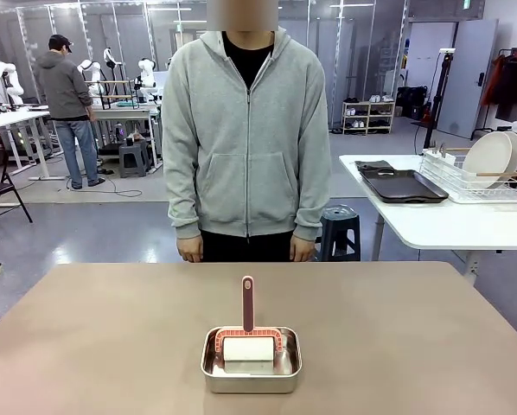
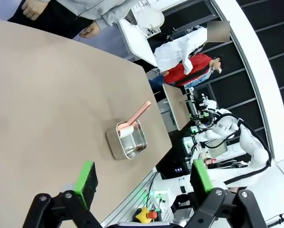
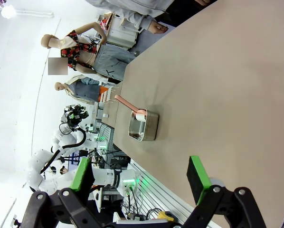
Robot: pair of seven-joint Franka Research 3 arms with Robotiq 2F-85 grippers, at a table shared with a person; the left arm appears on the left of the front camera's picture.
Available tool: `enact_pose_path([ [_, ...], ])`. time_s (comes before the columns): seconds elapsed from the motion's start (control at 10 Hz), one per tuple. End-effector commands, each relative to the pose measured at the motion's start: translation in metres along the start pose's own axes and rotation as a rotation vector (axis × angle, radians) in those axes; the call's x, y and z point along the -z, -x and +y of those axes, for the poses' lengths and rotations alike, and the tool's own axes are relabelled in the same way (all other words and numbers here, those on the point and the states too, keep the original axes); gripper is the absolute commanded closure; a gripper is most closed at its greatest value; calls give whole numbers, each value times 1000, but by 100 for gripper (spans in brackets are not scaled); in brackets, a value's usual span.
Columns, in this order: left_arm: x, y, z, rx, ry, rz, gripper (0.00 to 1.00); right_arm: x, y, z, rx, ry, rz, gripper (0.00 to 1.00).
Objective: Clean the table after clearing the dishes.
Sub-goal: Place the Lint Roller back on top of the Airtight Container.
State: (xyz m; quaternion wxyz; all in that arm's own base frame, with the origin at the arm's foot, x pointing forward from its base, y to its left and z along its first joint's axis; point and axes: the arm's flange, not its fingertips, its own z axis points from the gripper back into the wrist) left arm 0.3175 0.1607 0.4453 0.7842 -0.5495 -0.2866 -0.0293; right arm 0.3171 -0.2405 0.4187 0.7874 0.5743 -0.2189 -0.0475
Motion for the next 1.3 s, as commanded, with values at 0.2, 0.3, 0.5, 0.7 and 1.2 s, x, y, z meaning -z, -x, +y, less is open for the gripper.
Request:
enact_pose_path([
  [0.2, -8, 11, -12, -11, 7, -16, 0, -1, 0, 2, -7, 5, -5, 0],
  [0.3, -8, 11, -12, -11, 7, -16, 0, -1, 0, 2, -7, 5, -5, 0],
  [0.5, -8, 11, -12, -11, 7, -16, 0, -1, 0, 2, -7, 5, -5, 0],
  [0.7, -8, 11, -12, -11, 7, -16, 0, -1, 0, 2, -7, 5, -5, 0],
  [1.2, -8, 11, -12, -11, 7, -16, 0, -1, 0, 2, -7, 5, -5, 0],
])
